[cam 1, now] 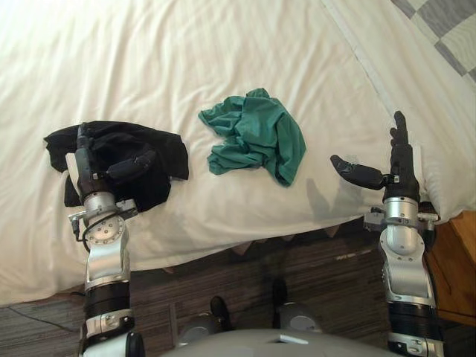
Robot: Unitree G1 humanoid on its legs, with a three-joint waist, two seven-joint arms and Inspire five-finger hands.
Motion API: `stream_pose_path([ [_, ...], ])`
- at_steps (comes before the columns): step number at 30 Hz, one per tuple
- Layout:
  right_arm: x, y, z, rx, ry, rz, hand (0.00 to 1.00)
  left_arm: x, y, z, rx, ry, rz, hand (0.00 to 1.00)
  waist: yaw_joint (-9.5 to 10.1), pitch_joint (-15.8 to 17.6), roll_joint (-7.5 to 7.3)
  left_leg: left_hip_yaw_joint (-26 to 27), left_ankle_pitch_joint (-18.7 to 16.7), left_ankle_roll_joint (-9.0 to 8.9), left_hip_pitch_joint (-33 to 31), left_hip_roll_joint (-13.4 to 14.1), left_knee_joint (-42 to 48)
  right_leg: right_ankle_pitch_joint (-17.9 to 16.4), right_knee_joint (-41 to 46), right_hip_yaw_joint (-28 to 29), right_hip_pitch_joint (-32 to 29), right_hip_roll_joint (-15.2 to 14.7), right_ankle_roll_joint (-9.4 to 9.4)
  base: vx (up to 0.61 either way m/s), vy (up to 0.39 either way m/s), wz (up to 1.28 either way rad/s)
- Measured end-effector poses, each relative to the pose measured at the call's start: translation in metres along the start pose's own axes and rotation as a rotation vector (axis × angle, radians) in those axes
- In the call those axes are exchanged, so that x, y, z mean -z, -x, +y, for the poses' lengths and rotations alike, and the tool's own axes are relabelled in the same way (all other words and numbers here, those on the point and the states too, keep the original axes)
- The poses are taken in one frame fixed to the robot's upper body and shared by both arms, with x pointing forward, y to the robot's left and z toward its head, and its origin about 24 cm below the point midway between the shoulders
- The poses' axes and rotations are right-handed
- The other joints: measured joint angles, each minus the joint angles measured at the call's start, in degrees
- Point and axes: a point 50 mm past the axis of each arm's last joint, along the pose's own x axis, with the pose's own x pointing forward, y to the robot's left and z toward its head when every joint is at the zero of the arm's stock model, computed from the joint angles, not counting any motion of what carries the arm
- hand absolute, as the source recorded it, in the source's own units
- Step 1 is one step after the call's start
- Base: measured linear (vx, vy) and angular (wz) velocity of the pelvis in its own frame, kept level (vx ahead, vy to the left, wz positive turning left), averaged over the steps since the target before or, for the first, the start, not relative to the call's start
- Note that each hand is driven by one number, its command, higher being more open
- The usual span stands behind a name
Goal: Tidy up the quilt and then pick up the clothes from the bed and put them into the laundry hamper
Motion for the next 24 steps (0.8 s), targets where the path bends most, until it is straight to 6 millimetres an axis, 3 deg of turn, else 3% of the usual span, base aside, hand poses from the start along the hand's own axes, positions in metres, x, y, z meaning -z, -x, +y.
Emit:
stream_pose_path([
  [1,-0.004,-0.002,0.002,0.008,-0.016,-0.014,1.0,-0.003,-0.002,-0.001,-0.004,-0.019,-0.015,1.0,0.2,1.3,-0.3,0.2,-2.0,-0.86,-1.6,-0.1,-0.3,0.0,0.1,0.6,0.1,-0.8,0.03,0.01,-0.003,-0.08],
  [2,-0.006,-0.004,0.003,0.013,-0.024,-0.022,1.0,-0.003,-0.002,-0.001,-0.004,-0.018,-0.016,1.0,0.05,1.6,0.19,0.1,0.0,-0.67,-0.9,-0.3,-6.5,0.0,0.4,0.7,-0.3,-0.6,0.05,0.0,0.001,-0.3],
  [3,-0.009,-0.007,0.004,0.014,-0.035,-0.032,1.0,-0.002,-0.002,-0.001,-0.001,-0.019,-0.011,1.0,0.25,2.3,1.05,0.8,7.0,0.28,0.7,-0.3,-12.7,-0.1,0.8,1.5,-0.7,0.0,0.26,0.04,0.041,-0.19],
  [4,-0.009,-0.005,0.007,0.005,-0.038,-0.029,1.0,-0.001,-0.002,-0.002,-0.001,-0.02,-0.006,1.0,0.11,2.3,1.12,0.9,7.6,0.57,0.6,-0.7,-13.4,0.0,1.8,1.3,-1.6,-0.4,0.41,0.08,0.053,-0.13],
  [7,-0.007,-0.002,0.012,0.001,-0.061,-0.013,1.0,0.002,-0.002,-0.004,0.006,-0.023,0.009,1.0,0.12,2.5,1.12,0.5,7.3,1.38,0.6,-0.4,-12.9,-0.1,5.0,1.0,-2.9,-0.4,0.61,0.1,0.025,0.05],
  [8,-0.008,-0.002,0.014,0.001,-0.071,-0.016,1.0,0.006,-0.001,-0.006,0.008,-0.021,0.033,1.0,0.04,3.0,2.22,-0.4,7.1,1.73,1.2,0.7,-12.4,-3.0,10.8,0.8,-6.2,0.3,-0.03,0.07,-0.014,0.02],
  [9,-0.008,0.0,0.014,-0.001,-0.073,-0.014,1.0,0.009,0.001,-0.007,0.009,-0.02,0.05,1.0,0.01,3.1,2.36,-0.7,7.1,1.73,1.7,0.8,-12.4,-3.6,9.1,0.9,-6.4,0.7,-0.32,0.07,-0.047,0.08],
  [11,-0.008,0.007,0.014,-0.001,-0.078,-0.008,1.0,0.018,0.008,-0.008,0.012,-0.016,0.084,1.0,-0.21,2.7,1.6,-0.8,5.8,1.61,2.5,-0.2,-11.7,1.2,1.0,1.1,-6.2,0.8,0.47,0.07,-0.08,0.22],
  [12,-0.008,0.008,0.012,0.001,-0.072,-0.01,1.0,0.028,0.019,-0.011,0.013,-0.001,0.131,1.0,-0.77,3.0,3.0,-1.4,4.1,0.97,2.5,0.6,-10.4,3.4,0.3,0.7,-5.3,1.2,0.63,0.15,-0.093,0.04],
  [13,-0.007,0.009,0.014,0.0,-0.078,-0.001,1.0,0.037,0.028,-0.01,0.015,-0.002,0.165,1.0,-0.44,2.8,3.33,-1.2,4.0,0.76,2.5,0.8,-9.8,3.3,0.2,0.9,-5.2,1.3,0.56,0.19,-0.11,-0.06],
  [14,-0.003,0.012,0.015,0.0,-0.081,0.021,1.0,0.047,0.039,-0.011,0.02,0.004,0.212,0.0,-0.31,2.8,3.67,-1.1,3.7,0.34,2.7,1.2,-8.5,3.3,-0.4,1.0,-4.2,1.4,0.56,0.14,-0.061,-0.17],
  [16,0.006,0.021,0.016,-0.002,-0.079,0.075,1.0,0.057,0.051,-0.015,0.03,0.019,0.261,0.0,-0.19,3.1,3.13,-1.1,2.0,-0.93,1.3,1.9,-2.9,3.3,-0.6,1.1,-1.7,0.7,0.43,0.11,-0.062,0.12],
  [17,0.009,0.025,0.016,0.003,-0.082,0.096,1.0,0.06,0.056,-0.016,0.04,0.024,0.274,0.0,-0.15,3.1,2.98,-0.4,1.0,-1.32,1.9,1.7,-5.8,3.1,-0.6,1.0,-0.5,0.1,0.15,0.09,-0.049,0.14],
  [18,0.009,0.026,0.017,0.004,-0.082,0.098,1.0,0.062,0.058,-0.015,0.043,0.021,0.277,0.0,-0.03,2.9,3.31,-0.4,2.4,-1.17,2.0,1.8,-9.1,3.1,-0.5,1.0,-0.3,0.3,0.15,0.03,-0.001,-0.12],
  [19,0.009,0.026,0.019,0.001,-0.063,0.093,1.0,0.068,0.065,-0.012,0.054,0.013,0.296,0.0,0.35,2.4,4.29,0.0,7.5,-1.38,2.0,2.9,-12.1,2.4,-0.4,1.2,-0.1,1.1,1.04,0.03,0.034,-0.25],
  [24,0.003,0.03,0.036,-0.039,-0.108,0.089,1.0,0.076,0.073,-0.015,0.085,0.023,0.309,0.0,1.01,2.2,3.56,-0.4,7.6,-0.73,2.1,0.8,-12.5,2.3,0.0,-0.3,0.0,-1.0,1.22,0.04,0.091,0.08],
])
